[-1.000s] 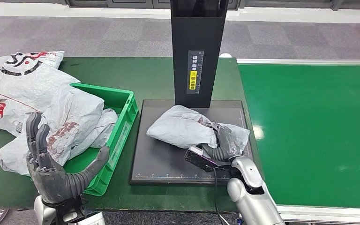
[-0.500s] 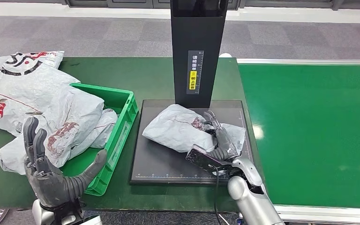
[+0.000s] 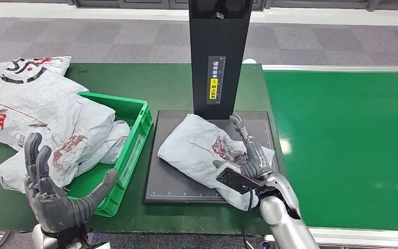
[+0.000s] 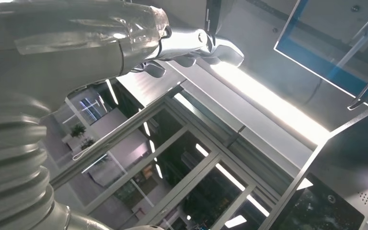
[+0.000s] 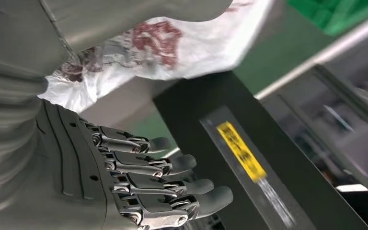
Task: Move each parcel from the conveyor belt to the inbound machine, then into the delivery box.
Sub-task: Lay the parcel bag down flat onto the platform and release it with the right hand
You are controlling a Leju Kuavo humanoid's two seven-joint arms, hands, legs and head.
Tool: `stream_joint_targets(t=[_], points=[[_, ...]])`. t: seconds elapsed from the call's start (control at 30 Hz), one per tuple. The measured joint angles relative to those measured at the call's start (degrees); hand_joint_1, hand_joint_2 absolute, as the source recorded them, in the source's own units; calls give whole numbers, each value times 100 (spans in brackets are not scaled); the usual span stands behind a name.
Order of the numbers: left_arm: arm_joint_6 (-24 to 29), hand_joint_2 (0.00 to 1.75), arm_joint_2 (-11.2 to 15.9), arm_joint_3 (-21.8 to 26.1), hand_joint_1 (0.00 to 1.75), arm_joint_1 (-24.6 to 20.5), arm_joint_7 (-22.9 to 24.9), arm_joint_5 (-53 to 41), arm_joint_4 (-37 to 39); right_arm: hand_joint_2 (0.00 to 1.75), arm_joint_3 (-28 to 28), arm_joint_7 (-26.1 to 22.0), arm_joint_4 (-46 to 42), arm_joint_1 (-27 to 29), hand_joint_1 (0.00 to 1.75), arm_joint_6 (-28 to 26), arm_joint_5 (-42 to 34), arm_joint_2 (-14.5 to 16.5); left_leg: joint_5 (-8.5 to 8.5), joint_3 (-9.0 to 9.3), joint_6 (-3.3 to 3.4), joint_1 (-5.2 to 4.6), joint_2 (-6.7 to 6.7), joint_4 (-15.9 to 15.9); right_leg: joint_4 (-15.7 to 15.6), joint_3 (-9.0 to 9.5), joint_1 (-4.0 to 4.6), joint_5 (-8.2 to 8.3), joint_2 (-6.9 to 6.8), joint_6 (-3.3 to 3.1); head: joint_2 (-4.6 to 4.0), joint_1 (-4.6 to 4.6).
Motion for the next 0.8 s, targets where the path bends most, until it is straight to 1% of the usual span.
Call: stream_joint_targets(t=[0.1,0.27,0.47,0.53,0.67,0.8], points=[[-17,175,0,-1,0,35,60,-95,-69,175,-112,-209,-567,304,0,213,-417,-73,-1,-1,1,0,-1,0,0,0,0,-1,0,0,0,0],[-13,175,0,0,0,111,98,-147,-173,175,-396,-627,-1323,760,0,746,-1008,-159,-4,-1,2,0,0,0,-1,0,0,-1,1,1,0,0],[-13,175,0,1,0,165,105,-148,-264,175,-657,-829,-1860,1069,0,952,-1251,-201,-4,1,3,0,1,0,-1,1,0,-1,1,1,0,0],[-25,175,0,1,0,200,118,-159,-289,175,-771,-857,-1998,1162,0,846,-1241,-194,-4,3,3,0,2,0,-1,2,0,-1,0,1,0,0],[-140,175,0,0,0,288,169,-223,-332,175,-1215,-624,-2326,1411,0,62,-815,-58,-4,1,3,0,0,0,-1,4,-1,-1,-4,1,0,0],[-283,175,1,0,0,305,199,-213,-355,175,-1558,-463,-2510,1563,0,-332,-556,76,-6,4,4,-1,12,0,-1,0,-2,-1,5,1,0,0]])
